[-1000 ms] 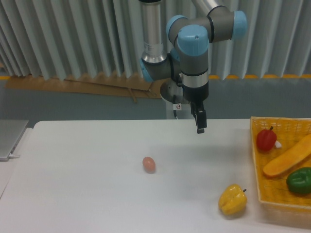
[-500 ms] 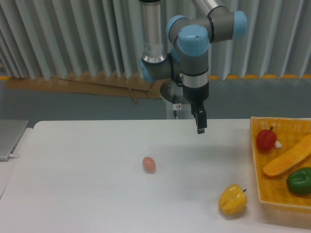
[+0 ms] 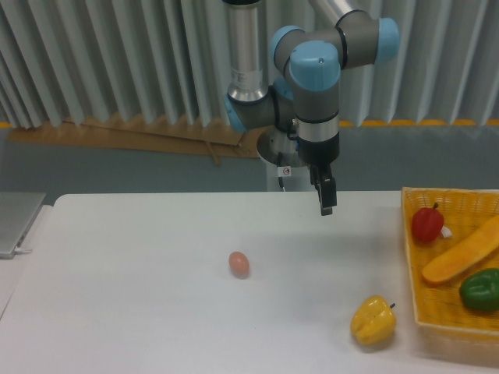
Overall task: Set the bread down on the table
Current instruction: 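Move the gripper over the yellow basket above the orange loaf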
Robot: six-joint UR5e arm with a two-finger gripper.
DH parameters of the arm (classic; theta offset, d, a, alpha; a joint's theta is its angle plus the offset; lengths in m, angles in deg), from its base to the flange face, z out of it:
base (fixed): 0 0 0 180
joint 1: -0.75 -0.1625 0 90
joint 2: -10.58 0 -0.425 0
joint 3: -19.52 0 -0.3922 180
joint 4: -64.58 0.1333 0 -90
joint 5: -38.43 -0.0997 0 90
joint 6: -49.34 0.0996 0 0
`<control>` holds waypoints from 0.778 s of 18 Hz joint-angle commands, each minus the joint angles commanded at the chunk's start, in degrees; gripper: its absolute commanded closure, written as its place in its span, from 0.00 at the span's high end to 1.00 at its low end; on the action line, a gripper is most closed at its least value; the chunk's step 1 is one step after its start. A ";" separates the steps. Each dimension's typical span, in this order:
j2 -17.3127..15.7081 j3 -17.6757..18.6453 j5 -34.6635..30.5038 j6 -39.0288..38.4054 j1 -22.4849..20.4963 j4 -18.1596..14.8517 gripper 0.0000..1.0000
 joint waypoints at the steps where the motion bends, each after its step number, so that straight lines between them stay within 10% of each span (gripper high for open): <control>1: 0.00 0.09 0.00 -0.09 -0.18 0.00 1.00; 14: -0.09 0.09 -0.52 -0.88 -2.73 0.09 1.00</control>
